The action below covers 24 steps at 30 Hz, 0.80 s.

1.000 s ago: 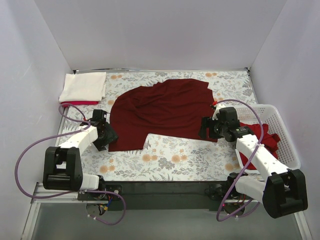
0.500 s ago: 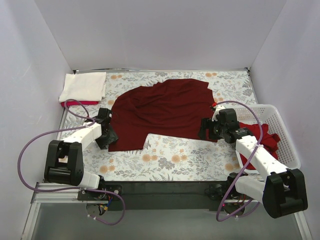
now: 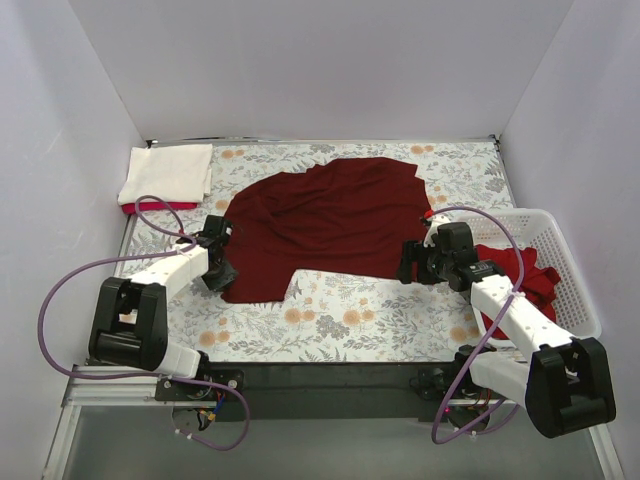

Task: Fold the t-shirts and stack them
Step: Flatten the tshirt out

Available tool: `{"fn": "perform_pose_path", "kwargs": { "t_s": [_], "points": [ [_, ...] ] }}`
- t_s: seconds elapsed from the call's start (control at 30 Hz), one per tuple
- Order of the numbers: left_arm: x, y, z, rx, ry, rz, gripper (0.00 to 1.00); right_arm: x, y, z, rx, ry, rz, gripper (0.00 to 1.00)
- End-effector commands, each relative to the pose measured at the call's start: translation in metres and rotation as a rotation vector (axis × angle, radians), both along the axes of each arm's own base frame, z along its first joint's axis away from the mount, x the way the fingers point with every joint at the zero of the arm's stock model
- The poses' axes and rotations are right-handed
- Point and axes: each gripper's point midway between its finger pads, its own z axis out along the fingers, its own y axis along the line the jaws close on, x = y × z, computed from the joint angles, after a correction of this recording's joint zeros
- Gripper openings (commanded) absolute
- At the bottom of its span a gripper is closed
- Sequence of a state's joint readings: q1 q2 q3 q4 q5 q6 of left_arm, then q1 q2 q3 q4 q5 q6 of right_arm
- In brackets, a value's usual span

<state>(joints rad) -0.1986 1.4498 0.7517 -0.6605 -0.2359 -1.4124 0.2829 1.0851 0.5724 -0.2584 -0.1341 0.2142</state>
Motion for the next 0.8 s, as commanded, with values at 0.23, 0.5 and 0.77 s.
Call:
{"fn": "perform_pose_path", "kwargs": {
  "t_s": [0.23,0.5,0.77],
  "points": [
    [-0.01,0.007,0.018,0.021,-0.046,0.045,0.0,0.009,-0.017,0.001,-0.073,-0.025,-0.09,0.79],
    [0.011,0.016,0.077,0.016,-0.313,0.086,0.0,0.004,-0.034,-0.015,-0.164,0.052,-0.207,0.75],
    [0.013,-0.003,0.059,-0.073,-0.306,0.01,0.0,-0.002,-0.059,-0.023,-0.283,0.096,-0.344,0.75]
  ]
}}
